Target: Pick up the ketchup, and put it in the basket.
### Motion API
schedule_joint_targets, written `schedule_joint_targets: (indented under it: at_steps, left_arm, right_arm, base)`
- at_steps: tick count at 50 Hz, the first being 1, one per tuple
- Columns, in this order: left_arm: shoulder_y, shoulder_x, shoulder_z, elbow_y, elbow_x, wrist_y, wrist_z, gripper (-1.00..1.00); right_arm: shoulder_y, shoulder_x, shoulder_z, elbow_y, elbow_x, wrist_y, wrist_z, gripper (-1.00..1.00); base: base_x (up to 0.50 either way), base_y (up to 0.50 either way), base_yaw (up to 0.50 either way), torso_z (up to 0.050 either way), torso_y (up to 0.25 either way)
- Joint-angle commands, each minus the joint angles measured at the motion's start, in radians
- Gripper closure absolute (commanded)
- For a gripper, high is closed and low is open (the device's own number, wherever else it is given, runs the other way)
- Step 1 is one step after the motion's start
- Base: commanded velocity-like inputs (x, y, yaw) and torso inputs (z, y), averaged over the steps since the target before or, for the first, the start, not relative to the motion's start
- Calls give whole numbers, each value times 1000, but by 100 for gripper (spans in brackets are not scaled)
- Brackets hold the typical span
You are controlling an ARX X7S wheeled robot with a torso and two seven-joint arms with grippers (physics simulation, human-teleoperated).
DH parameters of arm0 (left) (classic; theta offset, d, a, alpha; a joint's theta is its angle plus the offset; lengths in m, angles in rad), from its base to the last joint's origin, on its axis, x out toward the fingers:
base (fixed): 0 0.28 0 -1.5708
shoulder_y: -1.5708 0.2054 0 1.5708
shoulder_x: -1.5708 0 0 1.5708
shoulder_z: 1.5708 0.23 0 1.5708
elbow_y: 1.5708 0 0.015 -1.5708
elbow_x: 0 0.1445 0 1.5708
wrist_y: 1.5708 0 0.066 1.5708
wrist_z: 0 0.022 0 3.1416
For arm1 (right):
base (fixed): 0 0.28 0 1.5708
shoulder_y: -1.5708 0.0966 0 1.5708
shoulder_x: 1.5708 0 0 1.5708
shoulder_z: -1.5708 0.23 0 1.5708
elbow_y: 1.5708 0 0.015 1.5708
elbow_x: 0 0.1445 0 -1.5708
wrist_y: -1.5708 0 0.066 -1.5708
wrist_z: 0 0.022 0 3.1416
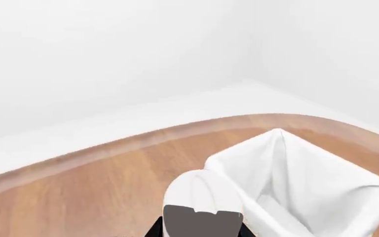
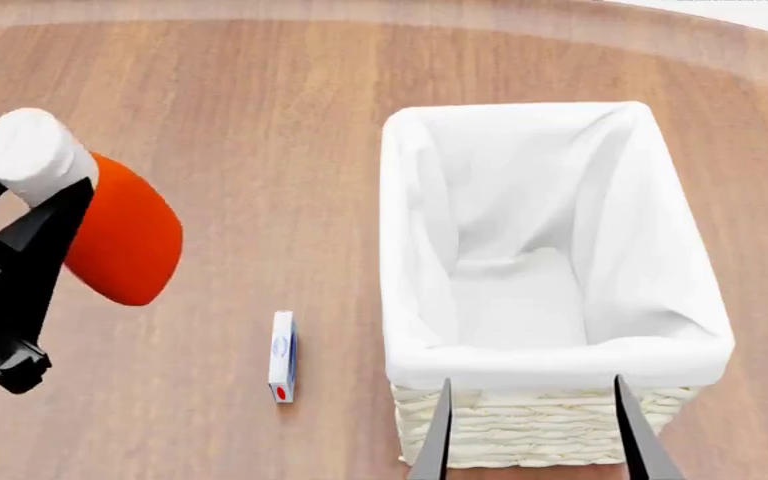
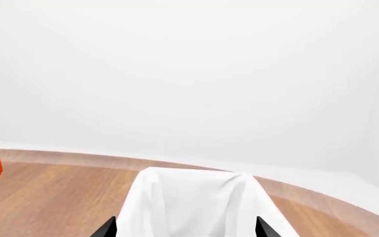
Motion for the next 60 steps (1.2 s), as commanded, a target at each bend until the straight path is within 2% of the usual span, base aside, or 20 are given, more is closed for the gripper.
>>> schedule_joint_targets:
  at_steps: [1, 3, 10, 13, 21, 22, 25, 28, 35, 46, 51, 60]
  left_arm:
    - [-277, 84, 150, -129, -59, -170, 72, 100]
    - [-329, 100, 161, -163, -98, -200, 98, 100]
    - [-404, 138, 236, -234, 0, -238, 209, 100]
    - [-488, 160, 250, -293, -7, -272, 265, 100]
    - [-554, 191, 314, -364, 69, -278, 415, 100]
    - [-564, 197, 325, -376, 82, -277, 442, 100]
    - [-545, 195, 348, -373, 121, -255, 475, 100]
    - [-595, 213, 346, -411, 103, -272, 512, 100]
    - [-602, 211, 350, -394, 91, -259, 589, 100]
    - [-646, 231, 364, -419, 57, -300, 599, 100]
    - [-653, 238, 371, -431, 46, -316, 591, 100]
    - [-676, 251, 388, -468, 67, -330, 567, 100]
  right_arm:
    - [0, 4, 5, -1, 7, -3, 3, -100]
    - [1, 4, 3, -7, 8, 2, 4, -100]
    - [4, 2, -4, 8, 14, -9, -2, -100]
    - [12, -4, -23, 28, 15, -13, -12, -100]
    - [57, 13, -36, 13, 40, 41, -47, -100]
    - [68, -3, 2, 35, 175, 0, -107, -100]
    - [98, 12, 9, 41, 207, 22, -132, -100]
    - [130, 30, 38, 30, 289, 59, -160, -100]
    - [202, 111, 117, -16, 535, 121, -263, -100]
    - [341, 245, 151, -51, 692, 288, -267, -100]
    - [419, 263, 145, -63, 761, 349, -260, -100]
    - [498, 263, 109, -43, 768, 399, -263, -100]
  base:
    - [0, 0, 0, 0, 0]
    - [0, 0, 0, 0, 0]
    - [0, 0, 0, 0, 0]
    - [0, 0, 0, 0, 0]
    - [0, 0, 0, 0, 1]
    - [0, 0, 0, 0, 0]
    - [0, 0, 0, 0, 0]
    - [0, 0, 0, 0, 0]
    - [0, 0, 0, 0, 0]
    - [0, 0, 0, 0, 1]
    - [0, 0, 0, 0, 0]
    - [0, 0, 0, 0, 0]
